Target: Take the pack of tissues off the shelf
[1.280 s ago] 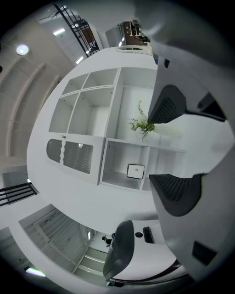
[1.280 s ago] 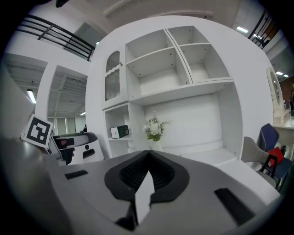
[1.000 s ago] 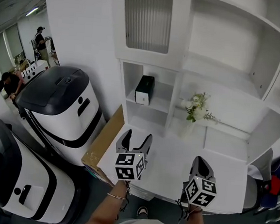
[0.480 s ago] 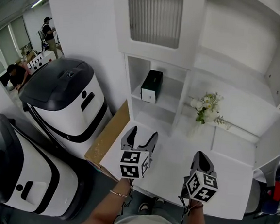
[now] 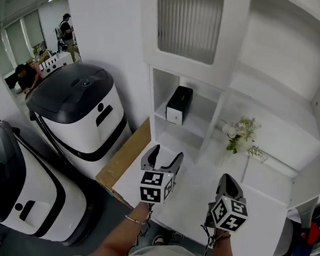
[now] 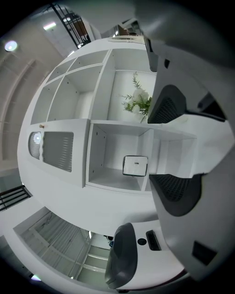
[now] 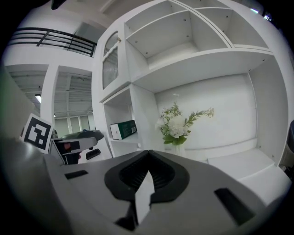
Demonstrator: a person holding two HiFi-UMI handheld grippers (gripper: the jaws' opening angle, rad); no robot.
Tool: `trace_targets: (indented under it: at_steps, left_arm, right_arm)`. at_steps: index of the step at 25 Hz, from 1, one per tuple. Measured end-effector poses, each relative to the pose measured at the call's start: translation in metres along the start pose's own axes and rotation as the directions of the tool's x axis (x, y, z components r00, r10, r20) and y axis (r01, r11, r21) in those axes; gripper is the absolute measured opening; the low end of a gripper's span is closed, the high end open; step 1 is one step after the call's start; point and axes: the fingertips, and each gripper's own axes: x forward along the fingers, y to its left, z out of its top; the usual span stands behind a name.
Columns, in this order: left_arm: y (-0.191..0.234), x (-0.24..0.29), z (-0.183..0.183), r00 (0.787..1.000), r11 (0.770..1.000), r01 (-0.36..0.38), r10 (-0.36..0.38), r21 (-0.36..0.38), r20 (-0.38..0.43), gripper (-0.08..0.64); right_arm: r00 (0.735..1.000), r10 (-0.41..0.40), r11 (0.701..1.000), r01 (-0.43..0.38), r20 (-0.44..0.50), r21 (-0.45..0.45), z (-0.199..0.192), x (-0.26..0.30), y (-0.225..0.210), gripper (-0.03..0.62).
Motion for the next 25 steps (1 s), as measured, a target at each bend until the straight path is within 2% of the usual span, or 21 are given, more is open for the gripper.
trace_targets:
  at_steps: [25]
  left_arm:
    - [0.034, 0.085, 0.059, 0.992, 0.994, -0.103, 0.100, 0.032, 0.079, 0.331]
  right_arm:
    - [0.986, 0.081, 0.997, -0.082, -0.144, -0.001, -0.032, 0.056, -0.018, 0.006]
